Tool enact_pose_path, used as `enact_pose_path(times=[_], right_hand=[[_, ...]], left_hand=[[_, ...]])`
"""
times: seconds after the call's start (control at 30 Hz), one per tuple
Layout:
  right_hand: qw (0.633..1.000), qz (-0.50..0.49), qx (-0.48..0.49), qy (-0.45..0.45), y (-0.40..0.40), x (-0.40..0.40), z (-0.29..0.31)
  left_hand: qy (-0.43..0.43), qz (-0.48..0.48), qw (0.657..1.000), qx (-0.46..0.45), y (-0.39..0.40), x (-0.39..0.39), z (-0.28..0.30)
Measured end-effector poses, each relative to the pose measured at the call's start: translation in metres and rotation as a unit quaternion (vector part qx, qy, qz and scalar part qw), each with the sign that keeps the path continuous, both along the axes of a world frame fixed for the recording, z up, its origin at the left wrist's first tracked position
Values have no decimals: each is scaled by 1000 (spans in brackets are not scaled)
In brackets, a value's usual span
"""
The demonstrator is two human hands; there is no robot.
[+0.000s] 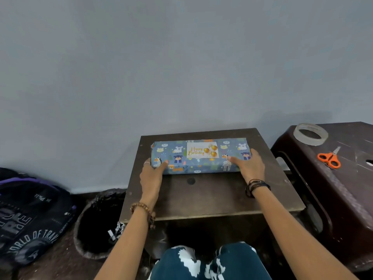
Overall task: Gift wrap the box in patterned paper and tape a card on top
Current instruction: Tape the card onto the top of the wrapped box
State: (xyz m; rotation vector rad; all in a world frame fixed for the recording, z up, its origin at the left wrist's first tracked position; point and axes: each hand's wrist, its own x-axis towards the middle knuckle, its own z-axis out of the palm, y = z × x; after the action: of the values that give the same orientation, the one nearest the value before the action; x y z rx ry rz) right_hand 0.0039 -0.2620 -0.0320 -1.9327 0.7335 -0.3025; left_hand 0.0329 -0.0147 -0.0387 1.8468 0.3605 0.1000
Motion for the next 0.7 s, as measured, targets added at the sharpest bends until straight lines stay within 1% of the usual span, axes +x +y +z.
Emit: enact_pose_path(times=[0.13,0.17,0.2,0.23,0.27,0.3,0.33,0.37,0.43,0.47,0.53,0.6,0.7], right_hand=[[999,19,-26,22,1,0,-2],[998,26,-53,21,5,-2,2],[993,37,-107,17,9,-5,5],[980,61,-189,10,14,-9,10],[953,107,-282,7,21,-15,16],[919,167,-358,-4,28,-19,19],[882,228,-413,-9,35,-23,20],[859,272,-433,-5,41,-24,19],[839,314,-444,21,48,-23,16],[830,330,-448,38,50,-21,15],[819,342,-457,55,53,-19,13],[818,339,-461,57,52,-18,12],[820,342,-455,60,53,-16,19]], left_hand=[[10,-14,1000,16,-1,-2,2],[6,-19,999,50,-1,-2,4],[-11,-28,994,105,-1,-2,6],[-41,-42,984,169,-3,-5,9],[-79,-67,968,228,-6,-8,12],[-114,-108,949,275,-10,-13,15],[-142,-161,926,312,-16,-17,19],[-161,-217,896,351,-22,-20,21],[-176,-304,831,430,-33,-23,20],[-168,-327,810,457,-37,-22,19],[-137,-342,796,480,-43,-20,14],[-125,-339,788,498,-46,-20,12],[-101,-350,790,493,-47,-17,17]])
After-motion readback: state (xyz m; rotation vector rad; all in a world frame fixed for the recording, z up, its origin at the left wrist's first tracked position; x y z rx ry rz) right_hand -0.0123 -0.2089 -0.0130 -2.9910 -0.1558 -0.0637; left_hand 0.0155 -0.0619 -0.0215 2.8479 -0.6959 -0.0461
